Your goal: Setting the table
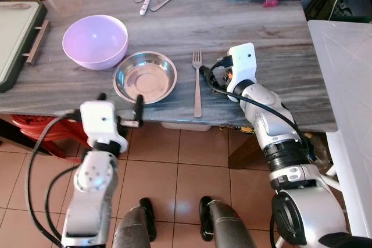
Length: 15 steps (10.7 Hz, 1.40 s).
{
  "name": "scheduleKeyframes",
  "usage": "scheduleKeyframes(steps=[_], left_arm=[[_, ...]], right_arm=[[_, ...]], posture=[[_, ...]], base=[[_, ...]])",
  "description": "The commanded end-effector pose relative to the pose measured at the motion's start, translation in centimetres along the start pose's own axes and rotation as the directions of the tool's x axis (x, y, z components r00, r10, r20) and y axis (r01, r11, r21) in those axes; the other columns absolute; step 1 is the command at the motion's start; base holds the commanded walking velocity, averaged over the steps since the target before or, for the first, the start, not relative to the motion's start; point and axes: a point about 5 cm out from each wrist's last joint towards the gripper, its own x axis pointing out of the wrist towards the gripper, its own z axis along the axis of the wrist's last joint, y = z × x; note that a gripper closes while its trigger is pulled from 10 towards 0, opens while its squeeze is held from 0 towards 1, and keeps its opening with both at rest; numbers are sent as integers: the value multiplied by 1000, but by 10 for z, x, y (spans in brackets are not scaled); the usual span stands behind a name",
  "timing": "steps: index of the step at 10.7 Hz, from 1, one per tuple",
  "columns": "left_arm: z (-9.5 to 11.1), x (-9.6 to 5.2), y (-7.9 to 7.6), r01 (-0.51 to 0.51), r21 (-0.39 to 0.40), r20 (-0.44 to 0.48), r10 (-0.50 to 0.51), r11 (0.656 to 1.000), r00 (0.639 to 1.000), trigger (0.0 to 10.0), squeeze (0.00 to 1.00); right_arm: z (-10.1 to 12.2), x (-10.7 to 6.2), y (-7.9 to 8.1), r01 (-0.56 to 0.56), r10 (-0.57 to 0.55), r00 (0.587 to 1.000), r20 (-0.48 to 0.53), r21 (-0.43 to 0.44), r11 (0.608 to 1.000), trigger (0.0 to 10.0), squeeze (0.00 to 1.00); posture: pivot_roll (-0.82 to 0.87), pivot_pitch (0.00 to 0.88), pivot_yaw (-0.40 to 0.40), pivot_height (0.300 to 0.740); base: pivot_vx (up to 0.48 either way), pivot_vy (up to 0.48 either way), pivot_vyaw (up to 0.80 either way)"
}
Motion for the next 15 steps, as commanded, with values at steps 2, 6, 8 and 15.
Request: scheduleKeyframes(steps=[2, 6, 8, 15], left_arm=[[5, 2, 6, -26, -8, 17, 26, 1000, 1000, 10000, 0], [26, 7, 30, -107, 15, 98, 105, 994, 990, 10000, 0], [23, 7, 29, -105, 18, 88, 103, 994, 991, 10000, 0], [25, 9, 21, -78, -14, 90, 79, 997, 993, 10000, 0]], right_arm=[[-28, 0, 15, -61, 64, 992, -107, 34, 998, 10000, 0], [-29, 1, 26, -99, 105, 991, -87, 74, 992, 10000, 0], [-24, 2, 32, -135, 142, 987, -72, 90, 987, 10000, 0], [-28, -28, -3, 132, -131, 991, -15, 73, 989, 10000, 0]], posture=[[17, 274, 4, 740], [35, 246, 8, 740], [36, 241, 8, 740], [21, 238, 6, 740]], base=[[0, 0, 0], [0, 0, 0], [0, 0, 0], [0, 0, 0]])
